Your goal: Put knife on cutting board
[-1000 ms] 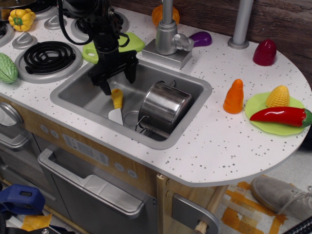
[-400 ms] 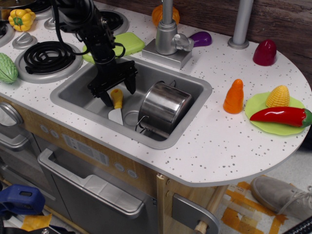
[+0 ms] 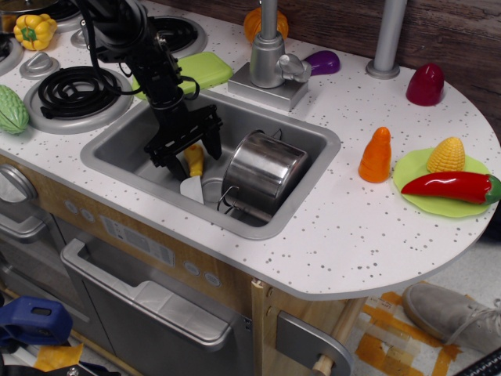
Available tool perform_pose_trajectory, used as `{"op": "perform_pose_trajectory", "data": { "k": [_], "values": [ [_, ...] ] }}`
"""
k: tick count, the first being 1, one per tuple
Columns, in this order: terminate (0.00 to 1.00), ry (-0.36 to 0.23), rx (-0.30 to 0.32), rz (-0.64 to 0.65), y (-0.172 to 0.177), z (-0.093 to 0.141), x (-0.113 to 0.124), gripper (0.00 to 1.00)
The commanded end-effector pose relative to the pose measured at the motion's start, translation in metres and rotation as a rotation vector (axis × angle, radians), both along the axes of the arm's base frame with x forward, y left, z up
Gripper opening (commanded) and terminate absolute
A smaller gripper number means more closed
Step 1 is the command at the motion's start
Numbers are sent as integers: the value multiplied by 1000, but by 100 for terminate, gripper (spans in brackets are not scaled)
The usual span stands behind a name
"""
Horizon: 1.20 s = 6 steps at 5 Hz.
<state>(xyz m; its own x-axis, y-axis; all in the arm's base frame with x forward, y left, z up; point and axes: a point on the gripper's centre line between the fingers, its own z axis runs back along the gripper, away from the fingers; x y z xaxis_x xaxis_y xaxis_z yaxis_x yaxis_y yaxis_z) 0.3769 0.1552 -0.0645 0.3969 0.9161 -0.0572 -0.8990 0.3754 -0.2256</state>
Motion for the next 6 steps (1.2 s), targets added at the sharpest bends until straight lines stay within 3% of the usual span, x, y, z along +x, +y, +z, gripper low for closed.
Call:
{"op": "perform_pose_trajectory", "data": {
  "k": [1,2,5,6],
  "values": [
    [0,-35,5,16,8,10,7,0],
    [0,-30,23,14,8,16,7,0],
    [0,18,248,30,21,90,-3,0],
    [0,17,286,53,22,107,-2,0]
  ]
}}
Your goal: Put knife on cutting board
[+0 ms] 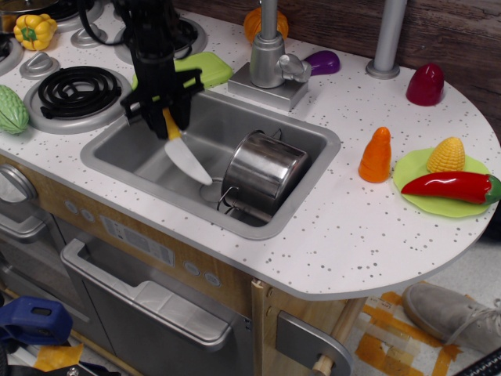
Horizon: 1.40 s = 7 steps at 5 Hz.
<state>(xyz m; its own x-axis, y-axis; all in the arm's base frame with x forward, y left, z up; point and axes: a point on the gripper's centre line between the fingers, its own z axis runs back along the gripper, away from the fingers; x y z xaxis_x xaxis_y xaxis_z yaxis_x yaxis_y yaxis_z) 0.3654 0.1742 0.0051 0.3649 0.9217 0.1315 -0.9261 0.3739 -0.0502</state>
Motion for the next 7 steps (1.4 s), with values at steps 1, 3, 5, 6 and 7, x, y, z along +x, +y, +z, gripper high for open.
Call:
{"op": "perform_pose_trajectory", "data": {
  "k": [1,3,5,6,7],
  "values": [
    [0,-79,110,1,8,59,14,0],
    [0,-138,215,-119,36,75,46,0],
    [0,-231,262,-199,61,65,77,0],
    [0,-266,285,-231,74,62,86,0],
    [100,-312,313,-270,82,58,89,0]
  ]
}}
